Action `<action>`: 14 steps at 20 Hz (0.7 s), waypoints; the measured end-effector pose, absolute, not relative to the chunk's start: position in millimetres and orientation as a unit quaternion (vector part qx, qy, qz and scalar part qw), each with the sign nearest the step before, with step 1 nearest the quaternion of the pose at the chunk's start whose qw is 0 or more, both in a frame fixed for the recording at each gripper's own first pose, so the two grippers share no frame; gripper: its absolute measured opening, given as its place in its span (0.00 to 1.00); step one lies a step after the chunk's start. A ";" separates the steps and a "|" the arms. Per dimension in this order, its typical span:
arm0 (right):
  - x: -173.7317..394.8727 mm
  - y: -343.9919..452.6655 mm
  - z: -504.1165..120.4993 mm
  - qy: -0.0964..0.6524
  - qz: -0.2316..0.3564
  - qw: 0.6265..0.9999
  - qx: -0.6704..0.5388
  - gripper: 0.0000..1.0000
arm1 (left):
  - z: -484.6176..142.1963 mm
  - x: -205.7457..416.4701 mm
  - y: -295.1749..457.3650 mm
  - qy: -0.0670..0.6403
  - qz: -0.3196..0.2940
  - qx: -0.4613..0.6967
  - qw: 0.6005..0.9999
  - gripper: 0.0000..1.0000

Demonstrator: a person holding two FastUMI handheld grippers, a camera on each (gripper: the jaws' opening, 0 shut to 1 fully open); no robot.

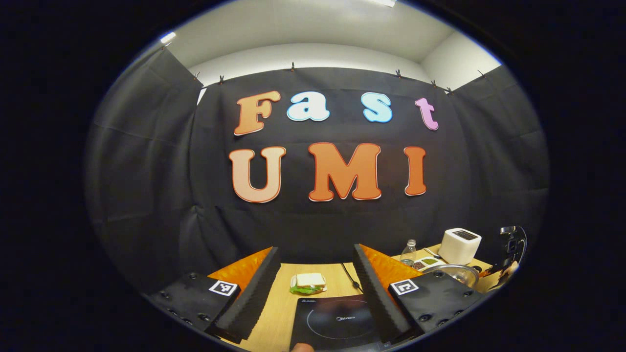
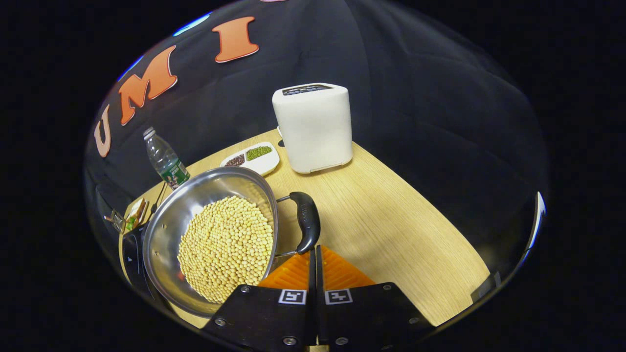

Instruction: First push the handle of the pot to place it horizontally, then grasp the pot with both hands and set it on the induction cooktop.

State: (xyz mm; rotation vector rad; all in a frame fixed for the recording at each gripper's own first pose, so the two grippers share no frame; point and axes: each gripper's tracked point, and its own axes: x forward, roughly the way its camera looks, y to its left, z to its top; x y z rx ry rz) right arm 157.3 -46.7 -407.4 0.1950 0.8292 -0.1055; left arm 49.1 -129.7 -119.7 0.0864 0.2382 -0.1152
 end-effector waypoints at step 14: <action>182.1 -73.4 -366.0 0.341 -0.078 0.934 0.077 0.00 | -270.5 49.2 -294.7 0.201 -0.138 -0.002 0.970 0.99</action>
